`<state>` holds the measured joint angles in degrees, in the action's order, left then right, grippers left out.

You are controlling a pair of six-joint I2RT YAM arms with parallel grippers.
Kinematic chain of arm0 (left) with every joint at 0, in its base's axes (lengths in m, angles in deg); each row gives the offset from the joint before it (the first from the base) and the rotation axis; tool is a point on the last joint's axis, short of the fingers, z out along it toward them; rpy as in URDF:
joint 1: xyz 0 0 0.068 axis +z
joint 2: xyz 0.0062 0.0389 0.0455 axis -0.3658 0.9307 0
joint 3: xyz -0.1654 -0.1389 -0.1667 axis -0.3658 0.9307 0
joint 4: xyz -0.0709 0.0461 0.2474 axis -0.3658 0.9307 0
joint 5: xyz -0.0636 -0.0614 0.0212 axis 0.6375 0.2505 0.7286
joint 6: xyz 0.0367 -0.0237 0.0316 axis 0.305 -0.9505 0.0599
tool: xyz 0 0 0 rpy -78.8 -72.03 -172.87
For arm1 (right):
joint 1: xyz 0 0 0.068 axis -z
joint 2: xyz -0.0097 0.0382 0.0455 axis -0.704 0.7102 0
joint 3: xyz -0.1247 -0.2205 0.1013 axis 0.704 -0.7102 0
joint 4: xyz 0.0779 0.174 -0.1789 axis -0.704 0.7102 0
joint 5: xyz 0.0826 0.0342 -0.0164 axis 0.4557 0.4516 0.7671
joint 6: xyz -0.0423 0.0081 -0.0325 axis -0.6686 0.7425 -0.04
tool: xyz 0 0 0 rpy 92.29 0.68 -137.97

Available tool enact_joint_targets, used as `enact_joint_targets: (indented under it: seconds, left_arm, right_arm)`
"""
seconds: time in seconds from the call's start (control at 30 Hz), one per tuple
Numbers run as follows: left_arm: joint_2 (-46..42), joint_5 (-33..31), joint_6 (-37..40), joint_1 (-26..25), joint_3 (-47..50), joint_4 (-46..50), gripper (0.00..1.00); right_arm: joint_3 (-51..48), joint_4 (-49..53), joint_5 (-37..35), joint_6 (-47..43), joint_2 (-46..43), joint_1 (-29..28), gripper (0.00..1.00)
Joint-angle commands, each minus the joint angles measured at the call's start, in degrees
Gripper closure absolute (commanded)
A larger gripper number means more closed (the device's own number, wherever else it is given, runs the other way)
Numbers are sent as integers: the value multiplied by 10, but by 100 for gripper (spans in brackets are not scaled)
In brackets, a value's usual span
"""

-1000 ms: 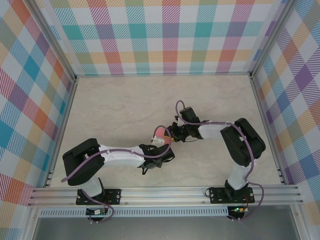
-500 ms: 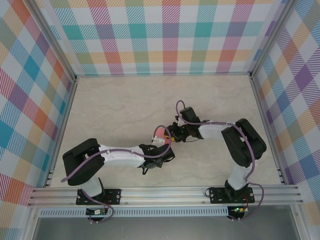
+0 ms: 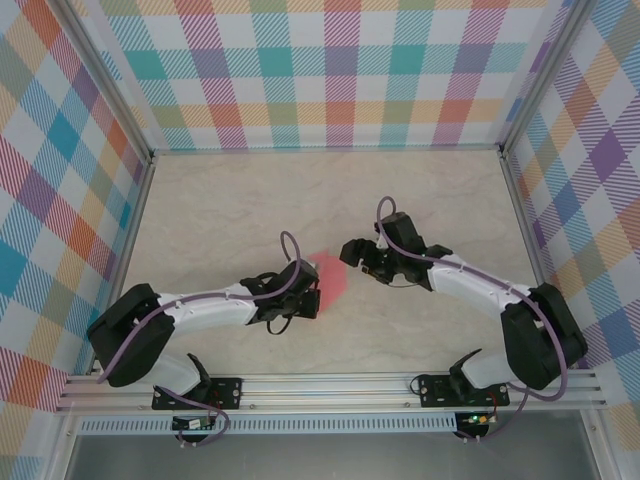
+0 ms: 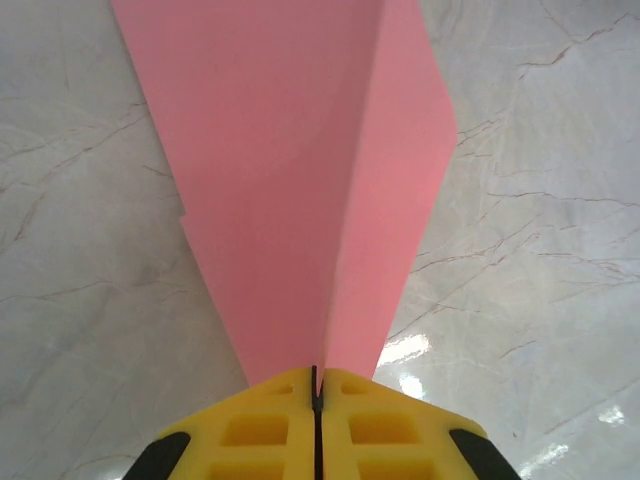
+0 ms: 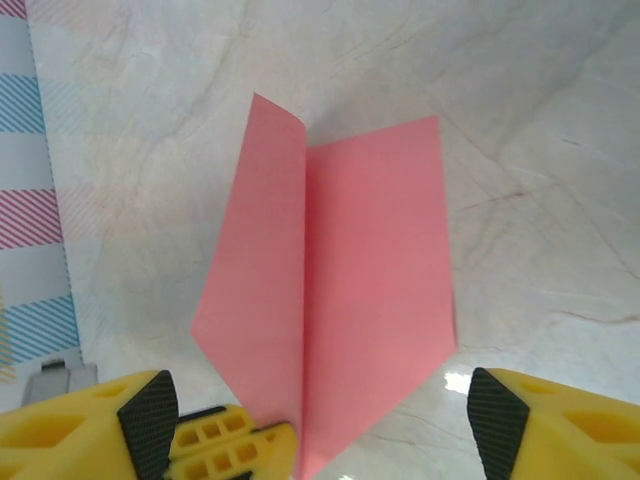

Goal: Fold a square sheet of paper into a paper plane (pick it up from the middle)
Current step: Fourth fold the wing at the center of the table.

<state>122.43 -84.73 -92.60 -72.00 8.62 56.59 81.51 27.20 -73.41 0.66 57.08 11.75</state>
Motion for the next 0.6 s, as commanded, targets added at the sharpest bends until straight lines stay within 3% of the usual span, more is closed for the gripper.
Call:
enact_joint_targets:
  seconds: [0.0, 0.03, 0.17, 0.27, 0.33, 0.47, 0.57]
  left_arm:
    - [-4, 102, 14, 29, 19, -54, 93]
    - [1, 112, 15, 34, 21, -57, 94]
    - [18, 148, 15, 55, 27, -73, 94]
    - [24, 175, 11, 67, 39, -91, 95]
    - [33, 189, 9, 74, 44, -98, 95]
    - [45, 211, -1, 92, 55, -117, 95]
    - [52, 229, -9, 105, 65, -134, 95]
  right_arm:
    - [-14, 30, -25, -9, -11, -2, 5]
    - [-13, 34, -28, -12, -11, -4, 0]
    - [0, 53, -47, -14, -6, -21, 1]
    - [1, 30, -32, -9, 10, -33, 9]
    - [4, 8, -20, -5, 27, -45, 20]
    - [14, -28, 2, 11, 63, -65, 54]
    - [7, -86, 37, 33, 92, -73, 67]
